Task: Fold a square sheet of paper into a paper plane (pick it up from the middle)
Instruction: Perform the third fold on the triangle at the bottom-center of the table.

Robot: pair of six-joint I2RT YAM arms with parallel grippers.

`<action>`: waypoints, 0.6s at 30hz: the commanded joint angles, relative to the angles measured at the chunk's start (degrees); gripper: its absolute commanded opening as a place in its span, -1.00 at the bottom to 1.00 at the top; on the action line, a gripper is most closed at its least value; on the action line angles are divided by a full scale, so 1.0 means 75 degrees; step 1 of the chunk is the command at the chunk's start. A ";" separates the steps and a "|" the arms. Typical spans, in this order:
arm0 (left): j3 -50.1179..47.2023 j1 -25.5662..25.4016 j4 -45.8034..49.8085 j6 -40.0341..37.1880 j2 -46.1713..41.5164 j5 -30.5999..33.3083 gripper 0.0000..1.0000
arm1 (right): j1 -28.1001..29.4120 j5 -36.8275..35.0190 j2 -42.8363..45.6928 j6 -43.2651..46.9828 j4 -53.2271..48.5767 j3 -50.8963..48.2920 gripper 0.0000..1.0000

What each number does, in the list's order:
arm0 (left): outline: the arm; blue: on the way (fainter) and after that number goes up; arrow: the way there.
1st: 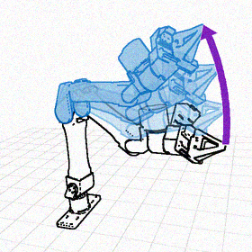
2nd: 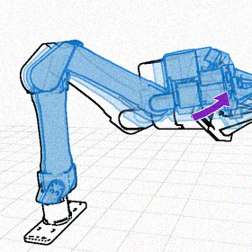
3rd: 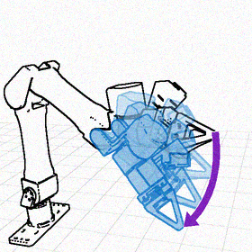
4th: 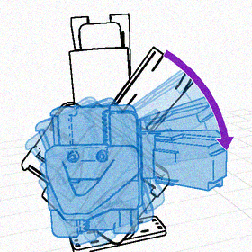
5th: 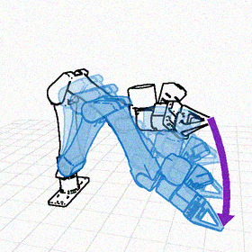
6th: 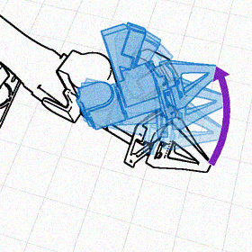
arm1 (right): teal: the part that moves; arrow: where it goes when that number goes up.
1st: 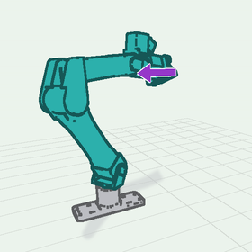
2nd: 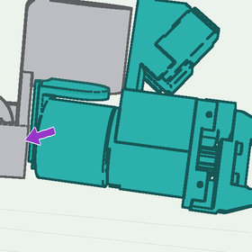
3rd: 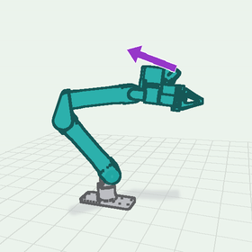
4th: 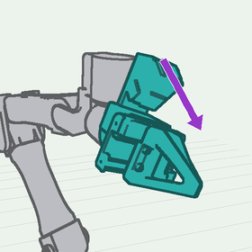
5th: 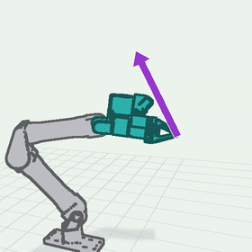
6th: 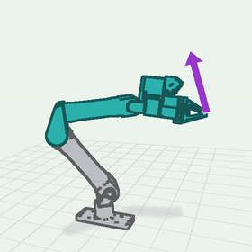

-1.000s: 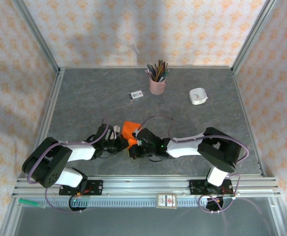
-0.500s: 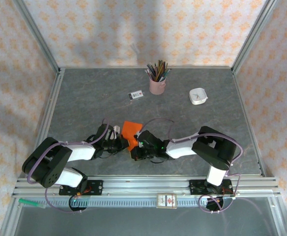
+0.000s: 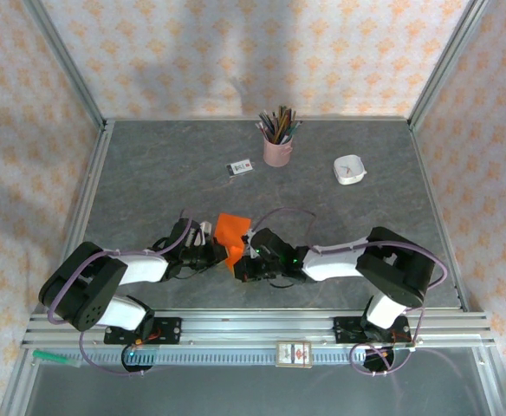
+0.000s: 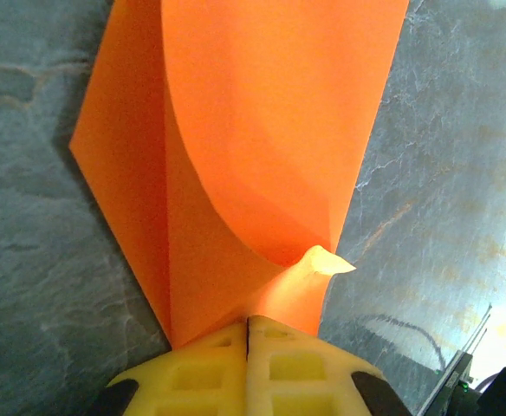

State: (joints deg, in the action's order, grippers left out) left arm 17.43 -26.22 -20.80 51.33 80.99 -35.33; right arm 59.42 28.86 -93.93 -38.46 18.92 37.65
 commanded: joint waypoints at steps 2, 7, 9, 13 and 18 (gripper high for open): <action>-0.0250 -0.0067 0.1014 -0.0164 0.0382 0.0820 -0.91 | -0.0122 0.0071 -0.0303 -0.0146 0.0294 0.0424 -1.00; -0.0262 -0.0067 0.1052 -0.0165 0.0299 0.0832 -0.91 | -0.0175 0.0099 -0.0765 -0.0163 0.0380 0.0644 -1.00; -0.0239 -0.0071 0.1062 -0.0164 0.0310 0.0821 -0.91 | -0.0172 0.0116 -0.0929 -0.0198 0.0407 0.0698 -1.00; -0.0186 -0.0068 0.1108 -0.0170 0.0247 0.0798 -0.90 | -0.0198 -0.0031 -0.1058 -0.0204 0.0104 0.0673 -1.00; -0.0055 -0.0068 0.1167 -0.0078 0.0017 0.0615 -0.82 | -0.0267 -0.0175 -0.1023 -0.0081 -0.0443 0.0451 -1.00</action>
State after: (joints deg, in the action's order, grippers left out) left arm 17.67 -26.26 -19.92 51.35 80.47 -35.09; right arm 57.93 29.45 -101.41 -39.40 18.98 41.74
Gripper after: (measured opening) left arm 0.078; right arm 0.043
